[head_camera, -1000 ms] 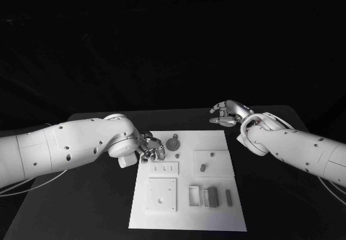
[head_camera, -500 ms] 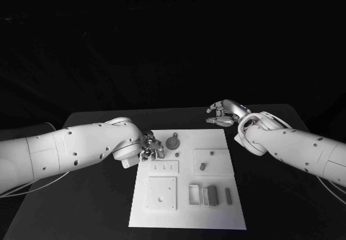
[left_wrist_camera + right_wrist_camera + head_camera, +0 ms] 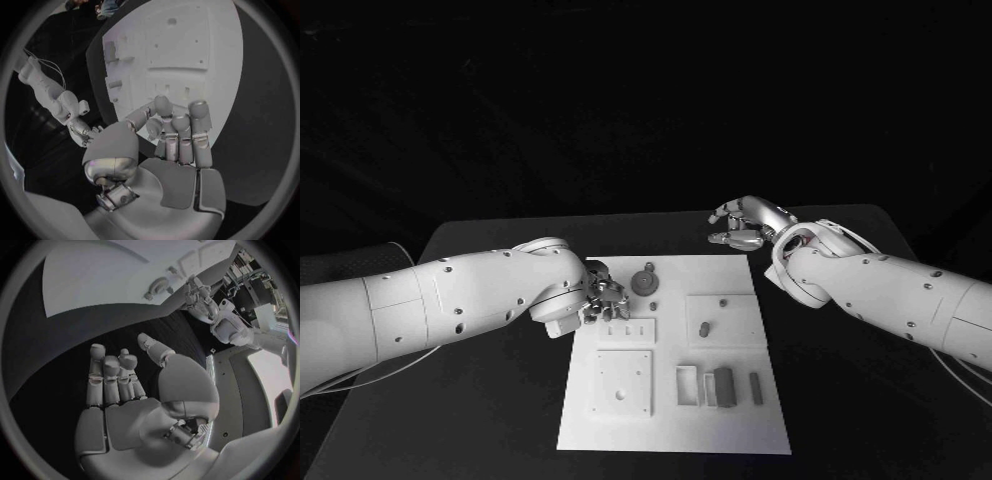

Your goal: Assemble the parts on the task board

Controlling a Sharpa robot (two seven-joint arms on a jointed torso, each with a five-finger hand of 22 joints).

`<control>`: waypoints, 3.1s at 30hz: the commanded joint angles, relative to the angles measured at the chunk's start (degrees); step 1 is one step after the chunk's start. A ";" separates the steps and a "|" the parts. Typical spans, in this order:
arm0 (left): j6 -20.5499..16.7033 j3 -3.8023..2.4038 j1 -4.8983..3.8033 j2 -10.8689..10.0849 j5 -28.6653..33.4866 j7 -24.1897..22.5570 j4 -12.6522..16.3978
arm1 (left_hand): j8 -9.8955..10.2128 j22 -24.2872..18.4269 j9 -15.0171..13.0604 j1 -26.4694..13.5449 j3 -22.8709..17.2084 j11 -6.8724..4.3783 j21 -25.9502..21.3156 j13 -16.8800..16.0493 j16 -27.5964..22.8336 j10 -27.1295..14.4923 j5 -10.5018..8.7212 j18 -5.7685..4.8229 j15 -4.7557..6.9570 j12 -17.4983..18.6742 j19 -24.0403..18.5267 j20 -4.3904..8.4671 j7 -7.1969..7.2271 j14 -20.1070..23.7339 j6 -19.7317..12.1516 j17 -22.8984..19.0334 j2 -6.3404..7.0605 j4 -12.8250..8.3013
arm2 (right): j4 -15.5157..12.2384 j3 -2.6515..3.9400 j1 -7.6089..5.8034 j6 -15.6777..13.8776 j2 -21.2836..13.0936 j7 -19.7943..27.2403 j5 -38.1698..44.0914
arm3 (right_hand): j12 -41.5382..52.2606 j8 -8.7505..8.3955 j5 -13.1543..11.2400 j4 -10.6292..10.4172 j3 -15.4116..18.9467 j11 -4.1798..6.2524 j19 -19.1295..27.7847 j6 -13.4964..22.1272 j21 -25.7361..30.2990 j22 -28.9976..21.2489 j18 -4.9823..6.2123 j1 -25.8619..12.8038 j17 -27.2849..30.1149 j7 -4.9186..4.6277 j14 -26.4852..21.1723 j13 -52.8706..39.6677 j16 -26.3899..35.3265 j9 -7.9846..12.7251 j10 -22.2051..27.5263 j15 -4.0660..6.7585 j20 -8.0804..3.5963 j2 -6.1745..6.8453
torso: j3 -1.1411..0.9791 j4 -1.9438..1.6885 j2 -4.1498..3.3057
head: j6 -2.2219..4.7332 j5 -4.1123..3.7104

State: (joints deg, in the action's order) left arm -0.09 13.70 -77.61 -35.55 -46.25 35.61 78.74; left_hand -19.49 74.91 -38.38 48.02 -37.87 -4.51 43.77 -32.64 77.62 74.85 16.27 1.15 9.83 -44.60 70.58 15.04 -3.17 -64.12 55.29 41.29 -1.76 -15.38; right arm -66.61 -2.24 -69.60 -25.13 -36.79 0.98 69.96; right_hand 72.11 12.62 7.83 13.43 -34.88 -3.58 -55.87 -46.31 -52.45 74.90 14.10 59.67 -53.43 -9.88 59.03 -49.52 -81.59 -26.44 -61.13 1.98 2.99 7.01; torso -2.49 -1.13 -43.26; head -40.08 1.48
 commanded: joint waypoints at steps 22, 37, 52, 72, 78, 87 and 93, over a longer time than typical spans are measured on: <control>2.33 -0.06 0.41 0.82 -1.66 -0.52 -0.15 | -2.00 1.23 -0.85 -0.08 1.42 -1.56 2.77 -0.70 2.60 3.23 3.49 1.82 1.86 -2.81 2.77 0.39 3.13 -3.25 15.48 0.37 1.34 0.85 | -0.10 0.02 0.02 1.19 0.13 0.41 0.78 | -0.27 0.33 0.35 -0.30 0.23 0.02 0.43 -0.04 0.27 0.35 0.90 0.41 0.08 -0.20 -0.07 0.13 0.14 0.11 0.28 0.45 0.21 0.10 | -0.02 0.00 0.01 | -0.77 -0.15; 4.38 -0.06 0.95 1.58 -7.39 -0.42 -0.15 | -3.35 1.23 -1.37 0.72 1.79 -2.44 4.03 -1.16 4.03 5.04 2.76 1.89 2.48 -4.14 4.20 0.41 4.05 -4.96 17.35 0.89 1.90 0.65 | -0.13 0.02 0.03 1.37 0.25 0.35 0.80 | -0.26 0.33 0.38 -0.34 0.27 0.01 0.48 -0.03 0.28 0.36 0.90 0.39 0.09 -0.20 -0.12 0.19 0.14 0.14 0.33 0.44 0.25 0.09 | -0.02 0.05 -0.01 | -1.47 0.03; 7.26 -0.07 1.11 1.60 -7.23 -0.12 -0.33 | -3.93 1.12 -1.55 0.19 2.55 -2.66 4.53 -1.42 4.49 5.28 0.10 1.87 2.74 -4.85 4.42 0.21 4.29 -5.38 17.68 1.10 1.68 1.55 | -0.17 0.02 0.05 1.59 0.39 0.32 0.88 | -0.26 0.34 0.43 -0.39 0.30 0.01 0.52 -0.03 0.30 0.36 0.90 0.36 0.10 -0.21 -0.17 0.23 0.14 0.18 0.38 0.43 0.28 0.07 | 0.00 -0.05 -0.02 | -1.89 0.10; 6.73 -0.08 1.85 2.02 -7.11 -0.12 -1.32 | -4.27 1.09 -1.61 -1.15 3.33 -2.60 4.83 -1.54 4.59 4.92 -3.93 2.03 2.79 -5.30 3.97 0.08 4.25 -5.00 17.32 1.24 1.26 3.25 | -0.32 0.02 0.08 1.66 0.36 -0.07 1.18 | -0.26 0.32 0.48 -0.38 0.32 -0.01 0.60 0.03 0.33 0.37 0.90 0.39 0.12 -0.22 -0.24 0.29 0.14 0.23 0.46 0.42 0.30 0.12 | -0.04 -0.01 0.00 | -1.72 -0.12; 6.71 -0.08 2.03 2.15 -7.18 -0.09 -1.43 | -4.30 1.08 -1.60 -1.42 3.42 -2.58 4.87 -1.53 4.58 4.88 -4.13 2.06 2.80 -5.34 3.92 0.07 4.23 -4.94 17.26 1.23 1.27 3.58 | -0.44 0.02 0.10 1.66 0.33 -0.08 1.19 | -0.26 0.31 0.48 -0.39 0.32 -0.01 0.61 0.06 0.33 0.37 0.90 0.40 0.12 -0.23 -0.25 0.30 0.14 0.25 0.48 0.41 0.31 0.14 | -0.05 0.00 -0.02 | -1.66 -0.23; 5.93 -0.08 2.09 2.21 -7.74 -0.21 -1.67 | -4.29 1.08 -1.60 -1.49 3.43 -2.57 4.88 -1.52 4.56 4.84 -4.16 2.08 2.80 -5.33 3.90 0.07 4.21 -4.91 17.20 1.22 1.29 3.66 | -0.57 0.02 0.12 1.65 0.32 -0.13 1.19 | -0.25 0.29 0.49 -0.40 0.32 -0.02 0.62 0.10 0.34 0.37 0.90 0.41 0.12 -0.24 -0.27 0.31 0.13 0.27 0.49 0.41 0.32 0.11 | -0.03 -0.03 -0.03 | -1.51 -0.34; 5.85 -0.09 2.09 2.27 -7.93 -0.25 -1.75 | -4.30 1.08 -1.60 -1.49 3.42 -2.56 4.89 -1.52 4.55 4.83 -4.15 2.09 2.81 -5.34 3.89 0.08 4.21 -4.90 17.18 1.21 1.27 3.68 | -0.56 0.02 0.12 1.66 0.33 -0.13 1.21 | -0.25 0.28 0.49 -0.42 0.33 -0.03 0.62 0.11 0.34 0.37 0.90 0.40 0.12 -0.25 -0.28 0.32 0.13 0.28 0.50 0.40 0.32 0.09 | -0.01 -0.03 -0.01 | -1.47 -0.37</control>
State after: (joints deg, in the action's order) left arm 6.05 13.61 -75.59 -33.40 -53.63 35.58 76.97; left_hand -23.73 74.92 -39.81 46.75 -34.40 -6.97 48.35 -34.09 82.05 79.75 12.14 1.51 11.58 -49.69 74.74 15.34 -1.82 -68.27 58.84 42.46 -0.38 -11.96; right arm -67.07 -2.25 -69.51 -24.08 -36.48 0.76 70.59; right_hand 72.11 12.62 8.00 13.27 -34.72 -3.68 -55.67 -46.30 -52.45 74.90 14.12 59.67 -53.40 -9.81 58.62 -49.29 -81.60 -26.24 -61.04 1.99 3.20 7.01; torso -2.53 -1.16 -43.28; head -41.57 1.14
